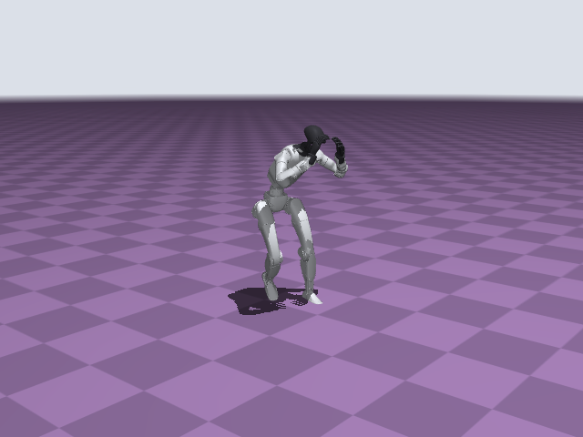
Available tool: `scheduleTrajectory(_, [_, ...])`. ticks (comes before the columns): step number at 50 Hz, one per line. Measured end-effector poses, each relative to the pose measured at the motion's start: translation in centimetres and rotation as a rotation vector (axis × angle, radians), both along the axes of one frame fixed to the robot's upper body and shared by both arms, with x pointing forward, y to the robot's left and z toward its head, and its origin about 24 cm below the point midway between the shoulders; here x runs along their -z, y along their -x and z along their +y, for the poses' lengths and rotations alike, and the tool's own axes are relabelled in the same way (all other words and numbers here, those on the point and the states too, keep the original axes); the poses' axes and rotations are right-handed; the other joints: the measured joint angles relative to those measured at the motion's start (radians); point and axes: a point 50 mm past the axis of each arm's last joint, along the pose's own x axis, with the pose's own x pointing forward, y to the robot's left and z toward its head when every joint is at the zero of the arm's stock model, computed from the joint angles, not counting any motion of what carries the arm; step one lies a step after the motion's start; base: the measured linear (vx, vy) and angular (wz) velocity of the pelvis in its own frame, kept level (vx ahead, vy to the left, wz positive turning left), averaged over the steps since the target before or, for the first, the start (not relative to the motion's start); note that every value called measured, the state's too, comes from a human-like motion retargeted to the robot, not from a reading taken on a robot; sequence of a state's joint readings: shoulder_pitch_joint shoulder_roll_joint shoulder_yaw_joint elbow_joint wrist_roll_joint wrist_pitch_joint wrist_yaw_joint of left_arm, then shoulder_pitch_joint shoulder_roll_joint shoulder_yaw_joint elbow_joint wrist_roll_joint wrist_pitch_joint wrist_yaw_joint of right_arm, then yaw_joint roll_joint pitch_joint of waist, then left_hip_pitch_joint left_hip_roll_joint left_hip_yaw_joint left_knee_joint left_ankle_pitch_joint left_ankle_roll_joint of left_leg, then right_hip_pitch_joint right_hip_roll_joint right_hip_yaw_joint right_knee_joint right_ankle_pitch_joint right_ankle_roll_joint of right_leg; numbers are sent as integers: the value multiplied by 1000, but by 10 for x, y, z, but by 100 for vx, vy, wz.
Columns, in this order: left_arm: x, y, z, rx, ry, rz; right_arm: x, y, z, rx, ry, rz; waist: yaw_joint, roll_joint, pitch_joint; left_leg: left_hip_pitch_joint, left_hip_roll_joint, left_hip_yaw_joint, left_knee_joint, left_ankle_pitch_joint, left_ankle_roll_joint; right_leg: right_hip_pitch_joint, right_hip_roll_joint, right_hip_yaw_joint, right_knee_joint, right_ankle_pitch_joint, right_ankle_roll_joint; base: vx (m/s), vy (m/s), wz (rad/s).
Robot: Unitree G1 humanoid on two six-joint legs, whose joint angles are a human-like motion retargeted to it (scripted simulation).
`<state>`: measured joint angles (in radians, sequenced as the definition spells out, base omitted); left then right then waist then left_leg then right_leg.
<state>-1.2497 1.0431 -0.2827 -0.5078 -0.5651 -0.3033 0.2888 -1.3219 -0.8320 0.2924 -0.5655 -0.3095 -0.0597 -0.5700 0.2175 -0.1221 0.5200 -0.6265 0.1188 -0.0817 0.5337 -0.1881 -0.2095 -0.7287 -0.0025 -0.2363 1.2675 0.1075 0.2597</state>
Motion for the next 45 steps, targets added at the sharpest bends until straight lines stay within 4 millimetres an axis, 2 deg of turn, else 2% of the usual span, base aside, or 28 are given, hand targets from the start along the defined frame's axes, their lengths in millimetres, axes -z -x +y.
scheduleTrajectory(2, [0, 1, 2, -5, 11, -13, 0, 1, 2, -5, -10, -13, -16, 2, 0, 33, 13, 45, 14, -25, 20, -64, -91, -42, -39, -79, -54, 64, 25, -99])
scheduleTrajectory(5, [3, 3, 4, -23, 23, -50, -2, 2, 8, -6, -5, -23, -74, 3, 0, 89, 26, 89, -7, -38, 33, -107, -154, -84, -300, -88, -30, 62, 7, -58])
scheduleTrajectory(7, [4, 5, 5, -32, 39, -72, -4, 3, 11, -16, 4, -26, -120, 4, 0, 135, 36, 108, -31, -53, 18, -84, -155, -112, -592, -61, 2, 68, -15, -32])
scheduleTrajectory(10, [5, 6, 6, -31, 58, -83, -5, 4, 10, -24, 17, -21, -169, 10, 0, 198, 80, 109, -11, -104, -44, -27, -107, -122, -990, -61, 2, 72, -40, -11])
scheduleTrajectory(13, [7, 5, 8, -33, 90, -83, -5, 6, 10, -25, 37, -20, -201, 9, 0, 241, 89, 111, 62, -120, -40, 43, -121, -161, -1106, -10, 2, 79, -27, -5])
scheduleTrajectory(14, [7, 6, 7, -42, 81, -99, -7, 6, 16, -24, 51, -23, -222, -15, 0, 217, 77, 112, 119, -94, -29, 50, -139, -176, -1110, 18, 2, 79, -15, -11])
scheduleTrajectory(16, [5, 8, 7, -55, 69, -121, -12, 7, 28, -24, 76, -39, -260, -66, 0, 136, 42, 95, 278, 26, -18, 51, -173, -177, -1079, 38, 2, 81, -13, -18])
scheduleTrajectory(18, [4, 7, 10, -60, 93, -108, -15, 9, 33, -41, 84, -44, -274, -101, 0, 43, -9, 47, 455, 185, -27, 49, -195, -138, -985, -12, -6, 83, -15, -55])
scheduleTrajectory(19, [3, 6, 13, -66, 105, -101, -16, 9, 34, -54, 85, -41, -274, -120, 0, -2, -36, 18, 526, 221, -33, 45, -193, -119, -930, -44, -14, 82, -22, -88])
scheduleTrajectory(20, [2, 6, 16, -74, 114, -95, -16, 9, 36, -68, 85, -36, -270, -140, 0, -46, -63, -12, 589, 235, -39, 40, -186, -101, -875, -76, -22, 81, -27, -100])
scheduleTrajectory(22, [5, 9, 21, 18, 136, -37, -12, 7, 31, -93, 54, -29, -242, -165, 0, -113, -82, -32, 651, 178, -16, 63, -165, -86, -788, -132, -18, 84, -29, -104])
scheduleTrajectory(23, [4, 7, 26, -43, 167, -44, -8, 5, 25, -93, 32, -25, -213, -164, 0, -132, -66, -28, 656, 147, 4, 95, -142, -84, -759, -162, -24, 87, -28, -102])
scheduleTrajectory(25, [7, 6, 28, -55, 177, -34, -4, 4, 21, -94, 24, -17, -171, -170, 0, -176, -26, 11, 590, 107, 35, 156, -103, -83, -743, -203, -24, 86, -25, -85])
scheduleTrajectory(27, [10, 7, 28, -27, 174, -20, -2, 4, 20, -96, 23, -18, -127, -164, 0, -193, 13, 72, 427, 96, 38, 218, -62, -83, -750, -229, -25, 85, -18, -73])
scheduleTrajectory(31, [13, 3, 26, -31, 145, -12, 0, 3, 19, -84, 16, -17, -16, -114, 0, -115, 109, 305, -33, 113, -17, 389, 48, -69, -815, -257, -17, 90, -9, -84])
scheduleTrajectory(33, [14, 2, 26, -27, 133, -8, 2, 1, 19, -76, 13, -7, 22, -79, 0, -49, 106, 405, -232, 102, -48, 478, 90, -55, -839, -268, -9, 93, 11, -58])
scheduleTrajectory(36, [14, 2, 26, -26, 114, -1, 3, -2, 21, -76, 19, 16, 44, -30, 0, 41, 42, 321, -381, 153, -52, 562, 127, -52, -788, -268, -46, 92, 20, -39])
scheduleTrajectory(38, [11, 3, 21, -26, 70, -8, 0, -3, 28, -83, 43, 31, 49, -8, 0, 66, 59, 223, -382, 211, -42, 536, 152, -71, -663, -194, -95, 86, 4, -46])
scheduleTrajectory(40, [7, 6, 16, -19, 53, -27, -4, -2, 31, -66, 60, 26, 44, -8, 0, 33, 65, 189, -272, 203, 7, 400, 92, -106, -394, -49, -101, 80, 7, -3])
scheduleTrajectory(42, [5, 9, 11, 7, 43, -53, -7, 0, 31, -29, 76, 5, 28, -23, 0, -20, 41, 188, -136, 132, 29, 225, -26, -130, -136, 58, -92, 77, 12, 35])
scheduleTrajectory(45, [3, 10, 7, 48, 47, -59, -10, 2, 30, 7, 74, -17, -25, -6, 0, -28, -4, 161, -46, 50, 20, 41, -147, -139, 17, -36, -157, 79, 16, 88])
